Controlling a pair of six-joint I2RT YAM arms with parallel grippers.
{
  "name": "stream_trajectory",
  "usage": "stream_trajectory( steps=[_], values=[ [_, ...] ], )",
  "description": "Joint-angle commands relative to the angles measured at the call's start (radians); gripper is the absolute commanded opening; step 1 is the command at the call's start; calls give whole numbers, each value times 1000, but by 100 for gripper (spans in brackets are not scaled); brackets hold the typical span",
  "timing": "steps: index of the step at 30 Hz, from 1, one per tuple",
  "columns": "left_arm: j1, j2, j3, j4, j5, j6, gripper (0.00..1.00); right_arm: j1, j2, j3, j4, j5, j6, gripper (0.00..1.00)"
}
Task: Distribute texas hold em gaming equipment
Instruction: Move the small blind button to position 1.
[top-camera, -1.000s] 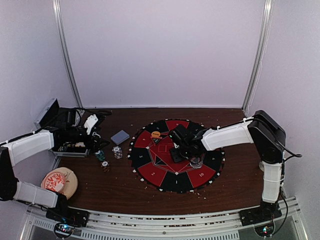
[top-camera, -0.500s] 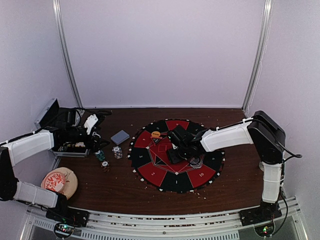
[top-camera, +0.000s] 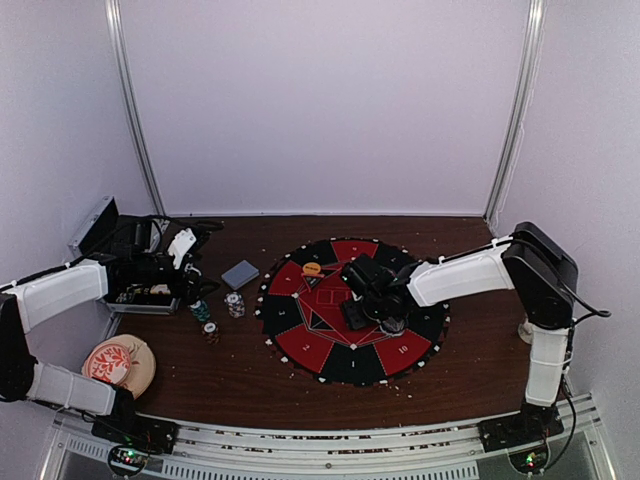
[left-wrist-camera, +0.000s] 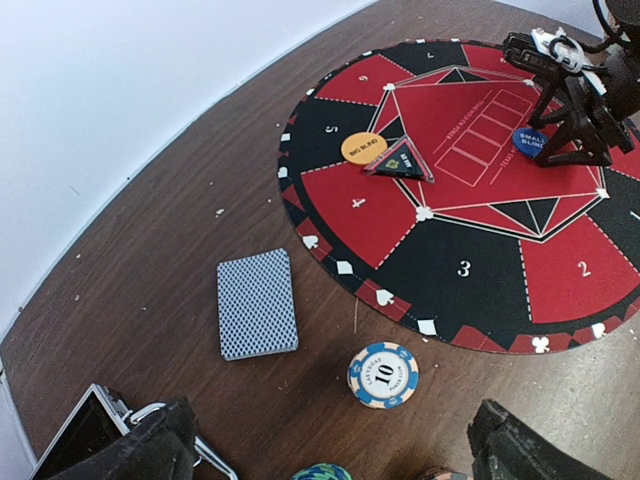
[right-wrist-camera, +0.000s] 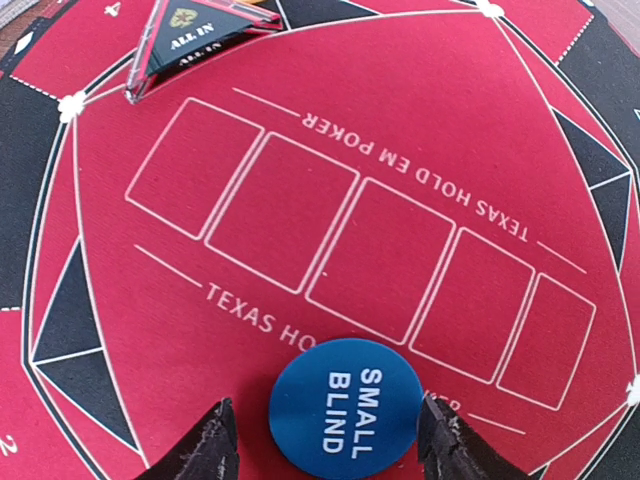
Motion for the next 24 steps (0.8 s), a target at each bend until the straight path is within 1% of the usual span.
stream_trajectory(
  steps=[1, 8, 13, 16, 21, 24],
  values=[
    [-1, 3, -5, 32, 10, -8, 98, 2, -31, -16, -12, 44, 17, 63],
    [0, 2, -5, 32, 11, -7, 98, -2, -42, -30, -1, 60, 20, 63],
    [0, 2, -5, 32, 11, -8, 98, -20, 9, -22, -1, 11, 20, 63],
    [-1, 1, -5, 32, 12, -8, 98, -29, 32, -15, 2, -35, 19, 60],
    [0, -4, -7, 32, 16, -7, 98, -30, 45, -7, 2, -58, 14, 56],
    [0, -2, -5, 32, 17, -8, 98, -30, 51, -4, 4, -65, 10, 51]
  ],
)
